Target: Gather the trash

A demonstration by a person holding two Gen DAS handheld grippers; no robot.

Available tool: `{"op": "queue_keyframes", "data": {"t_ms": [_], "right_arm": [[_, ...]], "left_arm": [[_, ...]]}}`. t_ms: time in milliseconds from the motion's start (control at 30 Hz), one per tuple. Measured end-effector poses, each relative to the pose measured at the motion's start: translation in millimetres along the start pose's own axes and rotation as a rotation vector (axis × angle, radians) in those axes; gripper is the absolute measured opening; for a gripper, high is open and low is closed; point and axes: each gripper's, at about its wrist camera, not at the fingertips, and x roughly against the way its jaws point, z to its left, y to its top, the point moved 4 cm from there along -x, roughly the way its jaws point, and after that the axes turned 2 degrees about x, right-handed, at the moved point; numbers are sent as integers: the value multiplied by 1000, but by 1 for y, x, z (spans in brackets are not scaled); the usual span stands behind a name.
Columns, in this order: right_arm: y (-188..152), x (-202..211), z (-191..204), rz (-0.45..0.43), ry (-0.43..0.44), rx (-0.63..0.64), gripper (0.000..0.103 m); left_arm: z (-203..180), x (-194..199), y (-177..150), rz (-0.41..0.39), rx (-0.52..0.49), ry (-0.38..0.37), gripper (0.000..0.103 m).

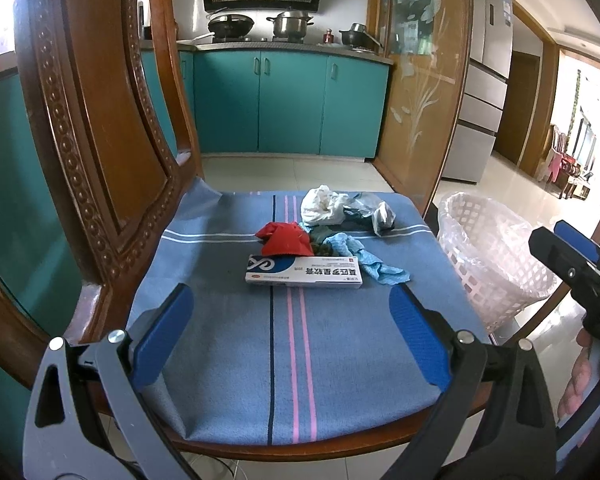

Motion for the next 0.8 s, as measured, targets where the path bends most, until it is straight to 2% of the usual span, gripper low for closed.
{"op": "queue_keyframes", "data": {"t_ms": [200,400,600,767,800], "right_arm": [[0,-6,0,28,8,2,97],[-5,-16,-2,65,19,5,97],[-5,-18,-6,66,25,-14,97],[-8,-26,-4,83,29,-10,97],[-9,-29,-4,91,28,-5,97]], "left_arm": [[1,-22,-1,55,-19,15,98],[7,-62,3,133,-63,-13,98],[18,-108,22,173,50,-60,98],[28,-161,39,219,107,-28,97],[30,-171,40,234,119,-26,94]]}}
